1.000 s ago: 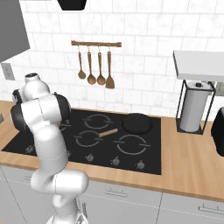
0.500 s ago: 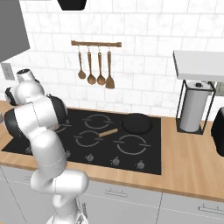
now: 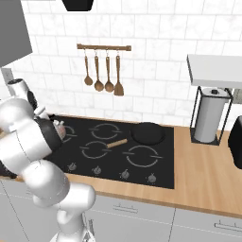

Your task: Pick the kettle from the counter and place it on a stove burner. Then turn the burner on.

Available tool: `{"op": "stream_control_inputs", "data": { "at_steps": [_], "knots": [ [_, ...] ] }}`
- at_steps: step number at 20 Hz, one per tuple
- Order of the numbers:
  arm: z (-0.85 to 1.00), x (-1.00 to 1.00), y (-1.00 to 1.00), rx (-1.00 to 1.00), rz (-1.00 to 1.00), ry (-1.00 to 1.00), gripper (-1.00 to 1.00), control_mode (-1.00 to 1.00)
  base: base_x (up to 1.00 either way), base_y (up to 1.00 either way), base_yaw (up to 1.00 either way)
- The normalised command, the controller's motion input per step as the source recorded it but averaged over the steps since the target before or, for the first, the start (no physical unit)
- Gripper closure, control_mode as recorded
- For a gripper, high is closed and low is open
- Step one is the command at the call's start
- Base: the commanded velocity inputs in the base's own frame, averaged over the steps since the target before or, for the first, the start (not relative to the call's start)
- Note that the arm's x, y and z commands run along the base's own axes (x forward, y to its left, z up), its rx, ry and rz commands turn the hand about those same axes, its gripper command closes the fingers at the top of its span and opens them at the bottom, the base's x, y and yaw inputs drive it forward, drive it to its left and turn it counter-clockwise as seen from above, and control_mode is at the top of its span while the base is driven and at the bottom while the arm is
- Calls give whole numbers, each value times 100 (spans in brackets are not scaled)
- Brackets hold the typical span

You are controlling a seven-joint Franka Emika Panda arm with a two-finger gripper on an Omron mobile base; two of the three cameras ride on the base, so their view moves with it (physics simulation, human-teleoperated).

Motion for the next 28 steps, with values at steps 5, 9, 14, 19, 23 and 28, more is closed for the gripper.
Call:
{"op": "stream_control_inputs", "data": {
  "at_steps": [5, 9, 14, 19, 23, 28],
  "knots": [
    [0, -50, -6, 0, 0, 25, -100, -100, 0, 0, 0],
    [0, -21, 4, -2, 6, 39, -100, -100, 0, 0, 0],
    [0, -4, 13, -6, 9, 26, -100, -100, 0, 0, 0],
    [-18, -14, 13, 0, 5, 0, -100, -100, 0, 0, 0],
    [-54, -14, 22, 0, 11, 0, -100, -100, 0, 0, 0],
    [-24, -10, 10, 0, 11, -1, -100, -100, 0, 0, 0]
  ]
}}
